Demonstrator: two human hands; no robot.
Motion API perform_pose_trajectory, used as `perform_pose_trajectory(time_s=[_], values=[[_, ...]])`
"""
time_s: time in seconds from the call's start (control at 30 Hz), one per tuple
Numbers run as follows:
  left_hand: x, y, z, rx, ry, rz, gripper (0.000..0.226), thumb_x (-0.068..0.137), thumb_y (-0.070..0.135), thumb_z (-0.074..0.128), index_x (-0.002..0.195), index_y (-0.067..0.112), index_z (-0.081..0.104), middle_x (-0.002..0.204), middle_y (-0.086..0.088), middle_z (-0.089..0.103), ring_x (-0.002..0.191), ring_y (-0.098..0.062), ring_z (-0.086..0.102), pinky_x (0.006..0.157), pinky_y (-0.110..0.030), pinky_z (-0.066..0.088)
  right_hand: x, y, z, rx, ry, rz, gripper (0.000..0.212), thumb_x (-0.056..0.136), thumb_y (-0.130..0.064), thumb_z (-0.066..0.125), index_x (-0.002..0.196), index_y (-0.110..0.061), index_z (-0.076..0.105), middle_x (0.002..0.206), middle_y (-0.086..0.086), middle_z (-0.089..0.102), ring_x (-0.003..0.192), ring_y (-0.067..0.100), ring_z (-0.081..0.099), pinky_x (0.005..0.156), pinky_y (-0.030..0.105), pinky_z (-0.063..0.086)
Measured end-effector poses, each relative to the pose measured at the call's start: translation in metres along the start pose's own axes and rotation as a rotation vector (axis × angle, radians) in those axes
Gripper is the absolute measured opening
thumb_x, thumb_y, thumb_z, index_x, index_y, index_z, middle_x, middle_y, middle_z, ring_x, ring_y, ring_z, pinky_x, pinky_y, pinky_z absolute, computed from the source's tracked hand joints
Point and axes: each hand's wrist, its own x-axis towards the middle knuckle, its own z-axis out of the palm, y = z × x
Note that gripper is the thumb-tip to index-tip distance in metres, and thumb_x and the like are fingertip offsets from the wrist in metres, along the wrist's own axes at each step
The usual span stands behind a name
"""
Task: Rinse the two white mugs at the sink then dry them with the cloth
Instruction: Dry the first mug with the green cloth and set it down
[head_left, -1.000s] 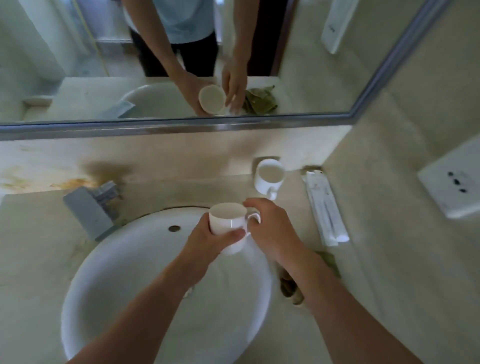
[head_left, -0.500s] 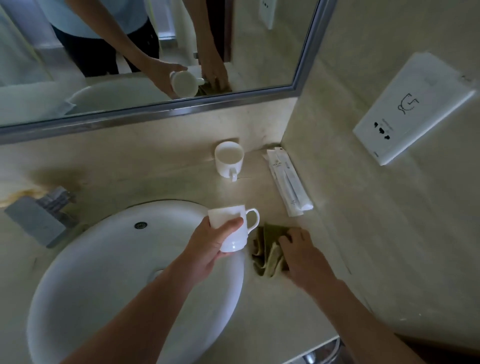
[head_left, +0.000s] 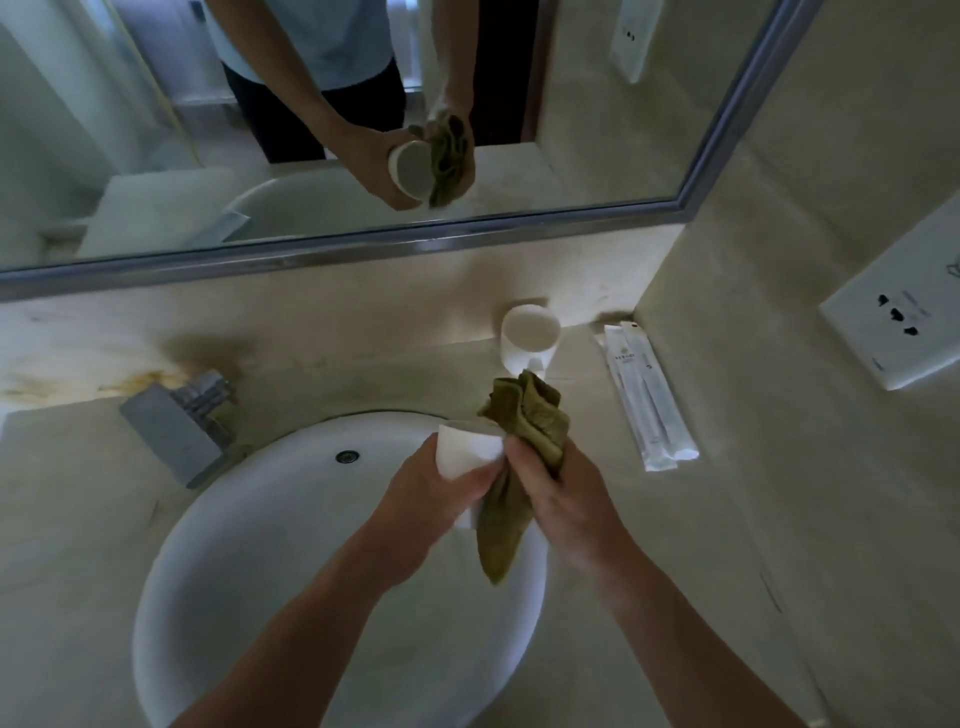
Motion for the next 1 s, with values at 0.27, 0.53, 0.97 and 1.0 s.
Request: perform_pose_trajectory(time_s=[0.27, 0.53, 0.97, 1.0], values=[[-0.008, 0.007, -0.054, 0.311, -0.142, 0.050, 0.069, 0.078, 0.034, 0.094, 0.136, 0.041, 0.055, 0.125, 0.014, 0.070, 0.111, -0.007, 0.069, 0.081, -0.023, 0.062, 0.041, -0.016, -0.013, 0.128, -0.437, 0.190, 0.036, 0.099, -0.034, 0.072, 0.132, -0.020, 0.064, 0.120, 0.007, 0.075, 0.118, 0.019, 0.072, 0.104, 0.037, 0.058], [-0.004, 0.009, -0.074, 0.378, 0.007, 0.122, 0.083, 0.062, 0.041, 0.101, 0.132, 0.048, 0.057, 0.122, 0.022, 0.070, 0.106, 0.002, 0.069, 0.076, -0.016, 0.059, 0.042, -0.043, 0.001, -0.678, -0.598, -0.640, 0.035, 0.080, -0.010, 0.074, 0.114, -0.016, 0.073, 0.136, -0.011, 0.053, 0.114, 0.002, 0.050, 0.092, 0.014, 0.044], [-0.003, 0.009, -0.097, 0.150, -0.148, 0.010, 0.074, 0.072, 0.039, 0.092, 0.138, 0.046, 0.059, 0.138, 0.009, 0.066, 0.121, -0.014, 0.068, 0.096, -0.040, 0.063, 0.052, -0.027, 0.023, -0.717, -0.595, -0.846, 0.013, 0.081, -0.016, 0.076, 0.077, -0.017, 0.063, 0.079, -0.005, 0.067, 0.071, 0.015, 0.062, 0.061, 0.035, 0.057], [-0.004, 0.009, -0.099, -0.096, -0.139, -0.068, 0.066, 0.079, 0.046, 0.086, 0.141, 0.041, 0.061, 0.143, -0.001, 0.065, 0.125, -0.025, 0.068, 0.099, -0.050, 0.062, 0.053, -0.029, 0.024, -0.740, -0.576, -0.902, 0.011, 0.078, -0.012, 0.076, 0.078, -0.015, 0.065, 0.080, -0.003, 0.068, 0.071, 0.017, 0.062, 0.060, 0.033, 0.055]])
